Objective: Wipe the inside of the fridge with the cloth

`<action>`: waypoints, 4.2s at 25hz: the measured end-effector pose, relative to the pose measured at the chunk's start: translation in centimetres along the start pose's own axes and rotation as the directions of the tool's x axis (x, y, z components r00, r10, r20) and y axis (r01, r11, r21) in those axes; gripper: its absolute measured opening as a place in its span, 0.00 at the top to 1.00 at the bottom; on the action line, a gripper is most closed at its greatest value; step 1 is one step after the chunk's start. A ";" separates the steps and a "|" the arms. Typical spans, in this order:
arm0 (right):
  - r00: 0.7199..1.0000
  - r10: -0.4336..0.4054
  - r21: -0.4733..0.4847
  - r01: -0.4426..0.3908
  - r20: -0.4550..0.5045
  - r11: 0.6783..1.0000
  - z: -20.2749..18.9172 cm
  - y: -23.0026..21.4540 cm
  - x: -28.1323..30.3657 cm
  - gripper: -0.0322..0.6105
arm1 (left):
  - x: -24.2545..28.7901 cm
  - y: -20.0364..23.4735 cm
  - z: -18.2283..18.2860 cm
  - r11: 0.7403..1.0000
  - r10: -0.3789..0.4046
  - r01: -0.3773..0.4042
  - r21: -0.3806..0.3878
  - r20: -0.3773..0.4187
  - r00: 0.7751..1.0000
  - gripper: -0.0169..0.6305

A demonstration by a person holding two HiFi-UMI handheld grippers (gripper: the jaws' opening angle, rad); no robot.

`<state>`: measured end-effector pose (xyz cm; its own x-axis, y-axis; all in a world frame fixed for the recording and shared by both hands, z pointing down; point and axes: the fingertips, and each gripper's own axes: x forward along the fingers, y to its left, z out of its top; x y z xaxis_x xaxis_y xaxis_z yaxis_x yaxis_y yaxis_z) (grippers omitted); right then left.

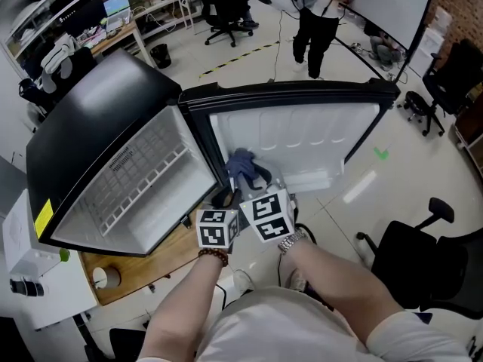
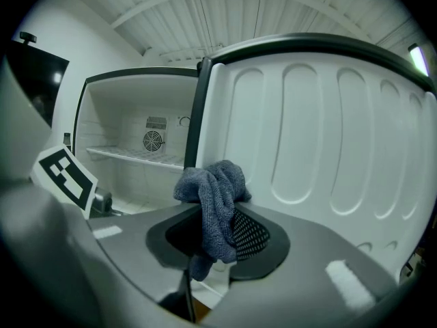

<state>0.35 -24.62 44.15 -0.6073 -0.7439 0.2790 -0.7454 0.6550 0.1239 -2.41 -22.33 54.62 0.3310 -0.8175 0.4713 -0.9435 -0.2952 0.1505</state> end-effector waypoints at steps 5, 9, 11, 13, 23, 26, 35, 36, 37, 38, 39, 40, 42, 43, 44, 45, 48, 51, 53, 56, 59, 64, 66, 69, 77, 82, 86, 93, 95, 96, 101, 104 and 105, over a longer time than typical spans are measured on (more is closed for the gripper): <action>0.999 -0.041 0.004 0.041 -0.017 0.999 -0.9 -1.9 -0.8 0.80 | 0.0 0.1 -0.1 1.000 0.006 -0.006 0.000 -0.001 1.000 0.81; 0.996 -0.085 0.010 0.085 -0.030 0.996 -1.8 -4.3 -2.0 0.80 | 0.0 0.2 -0.1 1.000 0.014 -0.014 -0.001 -0.003 1.000 0.81; 0.993 -0.112 0.015 0.112 -0.038 0.994 -2.4 -5.8 -2.7 0.80 | 0.0 0.2 -0.1 1.000 0.018 -0.018 -0.003 -0.001 1.000 0.81; 0.989 -0.140 0.021 0.142 -0.046 0.990 -3.0 -7.3 -3.4 0.80 | 0.0 0.2 -0.1 1.000 0.022 -0.022 -0.007 -0.001 1.000 0.81; 0.956 -0.282 0.043 0.286 -0.077 0.957 -5.3 -15.2 -7.7 0.80 | -0.1 0.2 -0.1 0.998 0.045 -0.045 -0.034 0.006 0.999 0.81; 0.944 -0.319 0.050 0.324 -0.086 0.945 -5.8 -17.3 -8.9 0.80 | -0.1 0.2 -0.2 0.998 0.052 -0.052 -0.042 0.008 0.999 0.81; 0.915 -0.390 0.064 0.398 -0.104 0.915 -6.8 -21.0 -11.3 0.80 | -0.2 0.2 -0.3 0.995 0.078 -0.077 -0.066 0.011 0.997 0.81; 0.912 -0.396 0.064 0.403 -0.106 0.913 -6.8 -21.3 -11.6 0.80 | -0.2 0.2 -0.3 0.994 0.081 -0.080 -0.069 0.012 0.997 0.82; 0.910 -0.400 0.065 0.408 -0.108 0.911 -6.9 -21.6 -11.8 0.80 | -0.2 0.2 -0.3 0.994 0.083 -0.082 -0.073 0.013 0.996 0.82; 0.909 -0.402 0.065 0.410 -0.110 0.910 -6.9 -21.8 -12.0 0.80 | -0.2 0.2 -0.3 0.993 0.086 -0.084 -0.078 0.013 0.996 0.82; 0.908 -0.403 0.066 0.411 -0.111 0.909 -7.0 -22.0 -12.2 0.80 | -0.2 0.2 -0.3 0.993 0.088 -0.087 -0.084 0.014 0.996 0.82; 0.908 -0.403 0.066 0.411 -0.111 0.909 -7.0 -22.1 -12.3 0.80 | -0.3 0.2 -0.3 0.992 0.090 -0.089 -0.089 0.015 0.996 0.82; 0.909 -0.401 0.066 0.409 -0.110 0.910 -7.1 -22.1 -12.6 0.80 | -0.2 0.2 -0.3 0.991 0.094 -0.092 -0.100 0.017 0.995 0.82; 0.910 -0.400 0.067 0.408 -0.109 0.911 -7.1 -22.1 -12.7 0.80 | -0.2 0.1 -0.4 0.990 0.096 -0.093 -0.106 0.018 0.995 0.82; 0.911 -0.398 0.067 0.406 -0.108 0.911 -7.2 -22.2 -12.8 0.80 | -0.2 0.1 -0.4 0.989 0.097 -0.094 -0.113 0.019 0.995 0.82; 0.912 -0.397 0.067 0.405 -0.106 0.912 -7.2 -22.2 -13.0 0.80 | -0.2 0.1 -0.4 0.988 0.098 -0.094 -0.121 0.020 0.995 0.82; 0.918 -0.386 0.059 0.392 -0.092 0.918 -6.9 -21.8 -13.3 0.80 | -0.2 0.1 -0.5 0.984 0.101 -0.097 -0.149 0.020 0.995 0.82; 0.930 -0.359 0.062 0.363 -0.075 0.930 -6.1 -20.6 -13.6 0.80 | -0.5 0.0 -1.0 0.979 0.104 -0.100 -0.180 0.016 0.994 0.82; 0.940 -0.336 0.059 0.339 -0.063 0.939 -5.8 -19.5 -13.7 0.80 | -0.8 -0.1 -1.6 0.974 0.106 -0.101 -0.205 0.013 0.994 0.81; 0.957 -0.285 0.047 0.287 -0.048 0.957 -5.6 -17.3 -13.4 0.80 | -0.8 -0.6 -2.8 0.964 0.095 -0.093 -0.250 -0.003 0.995 0.81; 0.977 -0.210 0.028 0.211 -0.036 0.977 -4.7 -14.1 -12.9 0.80 | -0.3 -1.6 -4.0 0.951 0.059 -0.062 -0.301 -0.019 0.998 0.80; 0.993 -0.118 -0.012 0.118 -0.016 0.993 -3.5 -10.0 -12.1 0.80 | 1.3 -3.1 -3.8 0.888 -0.020 0.026 -0.460 0.017 1.000 0.77; 0.995 -0.097 -0.026 0.096 -0.012 0.995 -3.1 -8.9 -12.0 0.80 | 1.9 -3.2 -3.7 0.839 -0.041 0.060 -0.541 0.046 0.998 0.77; 0.997 -0.080 -0.046 0.080 -0.013 0.996 -2.9 -8.1 -12.0 0.80 | 2.5 -3.2 -3.1 0.771 -0.059 0.111 -0.627 0.104 0.993 0.76; 0.997 -0.076 -0.052 0.074 -0.034 0.996 -3.7 -8.0 -12.0 0.80 | 2.8 -2.2 -2.6 0.667 -0.032 0.153 -0.730 0.177 0.984 0.83; 0.997 -0.060 -0.049 0.058 -0.043 0.997 -4.1 -7.1 -11.8 0.80 | 3.0 -1.7 -2.9 0.607 -0.020 0.168 -0.777 0.197 0.980 0.82; 0.998 -0.047 -0.054 0.044 -0.048 0.998 -4.4 -6.5 -11.7 0.80 | 3.1 -1.5 -2.5 0.596 -0.011 0.177 -0.783 0.212 0.977 0.87; 0.998 -0.031 -0.059 0.027 -0.061 0.998 -5.0 -5.6 -12.2 0.80 | 3.0 -1.5 -2.5 0.544 -0.011 0.222 -0.809 0.257 0.966 0.86; 0.998 -0.029 -0.060 0.026 -0.061 0.998 -5.0 -5.5 -12.3 0.80 | 2.9 -1.4 -2.6 0.551 -0.007 0.212 -0.807 0.250 0.968 0.86; 0.998 -0.029 -0.061 0.025 -0.061 0.998 -5.0 -5.4 -12.3 0.80 | 2.8 -1.4 -2.7 0.555 -0.006 0.209 -0.805 0.247 0.969 0.86; 0.998 -0.019 -0.057 0.015 -0.066 0.998 -5.3 -5.0 -12.4 0.80 | 1.5 -2.1 -3.1 0.565 -0.025 0.220 -0.795 0.250 0.968 0.86; 0.998 -0.005 -0.053 0.001 -0.064 0.999 -5.2 -4.4 -12.3 0.80 | 0.4 -2.8 -3.0 0.565 -0.044 0.247 -0.787 0.270 0.962 0.87; 0.998 0.001 -0.052 -0.005 -0.062 0.999 -5.2 -4.2 -12.3 0.80 | 0.0 -3.0 -2.9 0.564 -0.050 0.257 -0.785 0.279 0.959 0.87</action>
<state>12.34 -17.55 45.13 -0.5903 -0.7334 0.3373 -0.7273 0.6644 0.1718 0.40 -20.07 56.67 0.3692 -0.9070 0.2025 -0.4596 0.0112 0.8881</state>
